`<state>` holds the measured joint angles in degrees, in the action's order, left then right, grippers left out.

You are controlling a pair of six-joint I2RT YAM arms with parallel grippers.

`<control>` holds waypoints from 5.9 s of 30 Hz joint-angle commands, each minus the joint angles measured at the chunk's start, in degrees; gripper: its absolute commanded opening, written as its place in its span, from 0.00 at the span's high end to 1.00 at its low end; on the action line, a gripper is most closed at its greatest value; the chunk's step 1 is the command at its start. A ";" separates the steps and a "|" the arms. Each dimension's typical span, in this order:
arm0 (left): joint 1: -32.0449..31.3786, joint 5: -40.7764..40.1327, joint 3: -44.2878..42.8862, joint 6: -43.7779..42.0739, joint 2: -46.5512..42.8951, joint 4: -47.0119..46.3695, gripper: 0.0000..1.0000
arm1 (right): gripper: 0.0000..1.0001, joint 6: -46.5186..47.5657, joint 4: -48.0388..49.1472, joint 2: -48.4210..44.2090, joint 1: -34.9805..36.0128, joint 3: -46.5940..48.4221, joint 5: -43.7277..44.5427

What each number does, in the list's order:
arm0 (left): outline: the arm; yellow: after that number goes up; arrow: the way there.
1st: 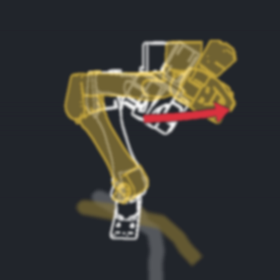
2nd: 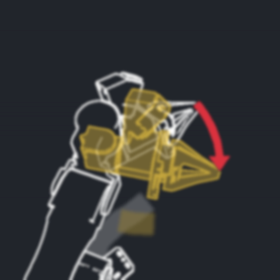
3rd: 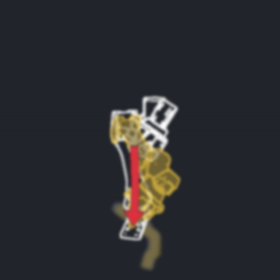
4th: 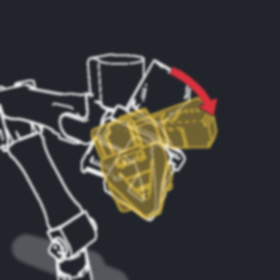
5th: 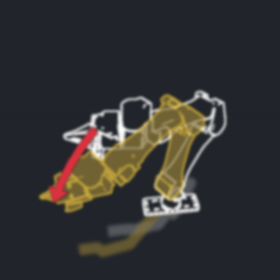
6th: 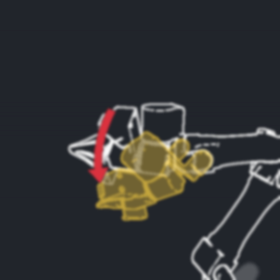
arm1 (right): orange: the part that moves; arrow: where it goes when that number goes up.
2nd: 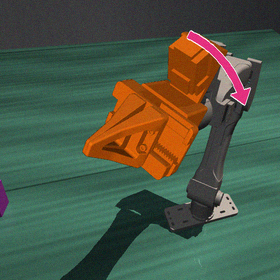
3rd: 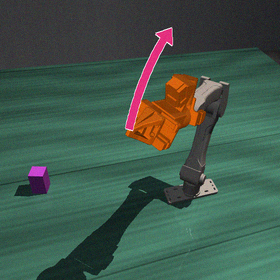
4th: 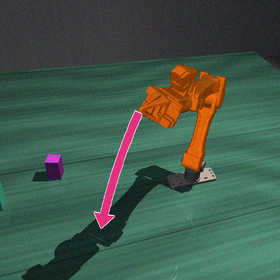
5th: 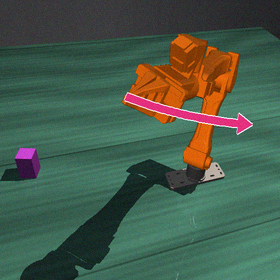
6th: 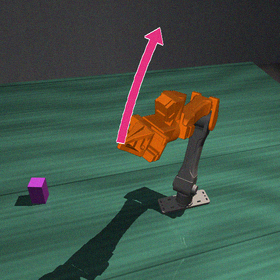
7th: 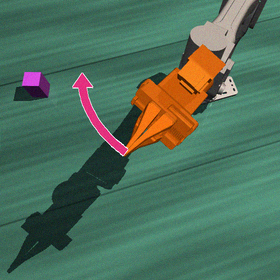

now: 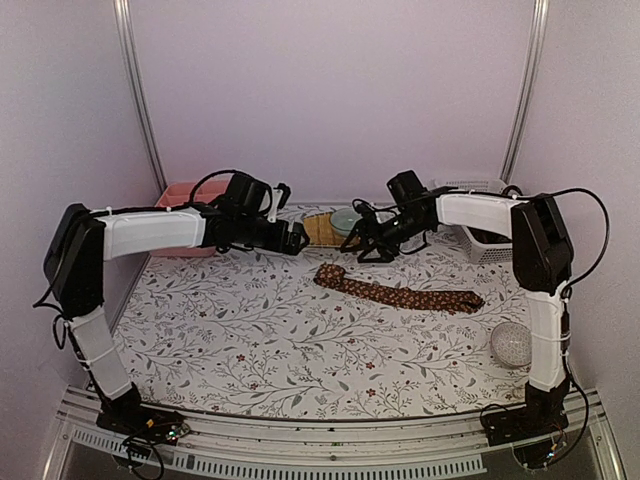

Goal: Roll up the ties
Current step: Roll the tie at the center of the board.

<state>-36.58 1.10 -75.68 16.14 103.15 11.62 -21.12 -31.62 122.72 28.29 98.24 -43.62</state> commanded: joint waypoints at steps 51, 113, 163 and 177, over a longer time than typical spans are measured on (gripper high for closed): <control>7.84 42.12 -2.62 14.37 27.30 -24.75 0.40 | 0.80 -14.65 7.23 22.15 2.65 9.57 0.86; 0.68 24.40 -34.15 -66.52 37.07 23.37 0.52 | 0.65 -13.54 7.89 18.67 4.05 4.27 -0.44; 5.79 37.15 6.03 19.60 21.73 -25.47 0.17 | 0.80 -17.20 11.26 17.93 6.84 -1.24 5.08; 4.15 32.42 15.62 31.32 22.97 -41.29 0.33 | 0.81 -17.95 12.01 18.17 7.17 -2.13 4.00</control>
<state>-31.29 35.33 -61.87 43.46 123.24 -29.41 -38.79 -12.78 139.90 33.80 99.90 -46.96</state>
